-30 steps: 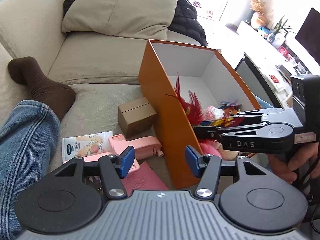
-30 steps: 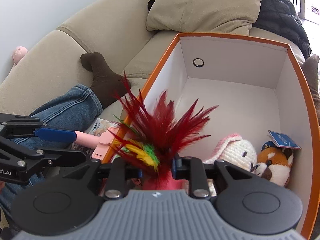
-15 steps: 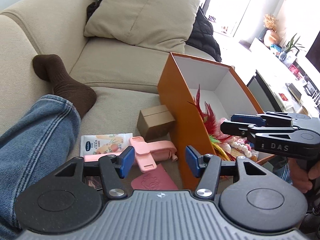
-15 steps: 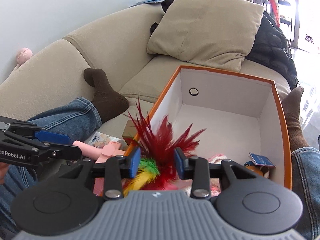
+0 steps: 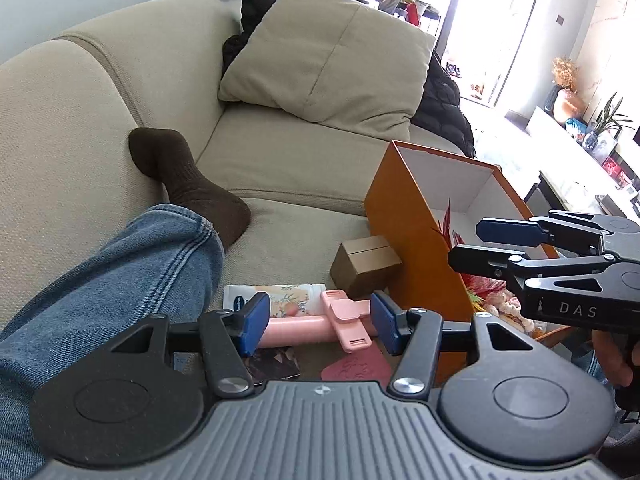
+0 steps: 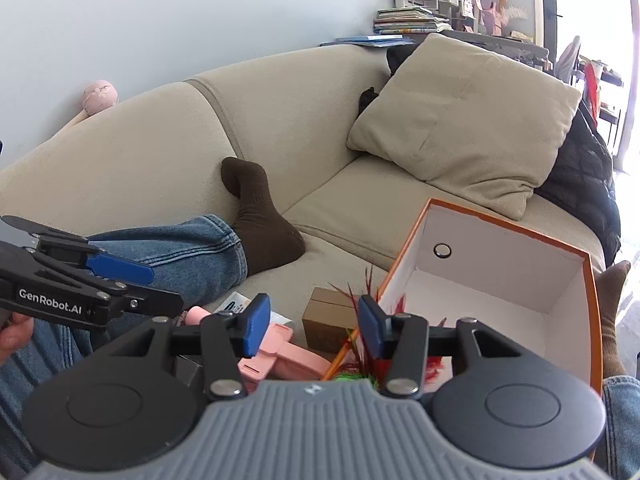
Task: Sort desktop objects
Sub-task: 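Move both tools back toward the pink items beside the box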
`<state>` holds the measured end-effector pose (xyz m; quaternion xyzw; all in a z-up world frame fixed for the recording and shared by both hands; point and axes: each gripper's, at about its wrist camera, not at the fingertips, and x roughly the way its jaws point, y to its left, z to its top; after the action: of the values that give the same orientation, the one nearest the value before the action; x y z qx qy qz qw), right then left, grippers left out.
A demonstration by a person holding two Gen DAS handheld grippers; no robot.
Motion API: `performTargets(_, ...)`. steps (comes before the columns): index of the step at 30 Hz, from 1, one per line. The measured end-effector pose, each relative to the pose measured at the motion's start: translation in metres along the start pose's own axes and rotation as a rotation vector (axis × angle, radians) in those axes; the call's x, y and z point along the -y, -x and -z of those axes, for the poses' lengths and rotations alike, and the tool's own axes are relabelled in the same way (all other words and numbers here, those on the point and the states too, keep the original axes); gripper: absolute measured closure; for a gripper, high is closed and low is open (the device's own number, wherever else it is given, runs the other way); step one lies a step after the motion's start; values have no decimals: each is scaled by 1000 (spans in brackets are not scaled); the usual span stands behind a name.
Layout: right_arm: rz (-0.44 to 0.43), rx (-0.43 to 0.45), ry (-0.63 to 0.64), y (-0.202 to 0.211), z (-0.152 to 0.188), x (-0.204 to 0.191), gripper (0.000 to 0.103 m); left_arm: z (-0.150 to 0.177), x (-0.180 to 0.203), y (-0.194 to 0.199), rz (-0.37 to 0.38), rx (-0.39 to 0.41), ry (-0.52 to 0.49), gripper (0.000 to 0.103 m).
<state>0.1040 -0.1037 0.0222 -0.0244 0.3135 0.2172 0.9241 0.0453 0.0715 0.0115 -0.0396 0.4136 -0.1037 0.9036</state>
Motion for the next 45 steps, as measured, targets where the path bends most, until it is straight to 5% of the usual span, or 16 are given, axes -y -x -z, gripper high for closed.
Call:
performTargets(9, -46, -18, 102, -15, -18, -21, 45, -3, -21, 6, -53, 32, 29, 38)
performTargets(24, -68, -209, 333, -74, -42, -40, 41, -26, -53, -3, -108, -46, 3, 38)
performTargets(31, -92, -346, 336, -111, -50, -28, 54, -35, -65, -28, -71, -134, -1, 39)
performTargets(45, -224, -525, 359, -135, -39, -26, 68, -17, -29, -74, 33, -319, -208, 47)
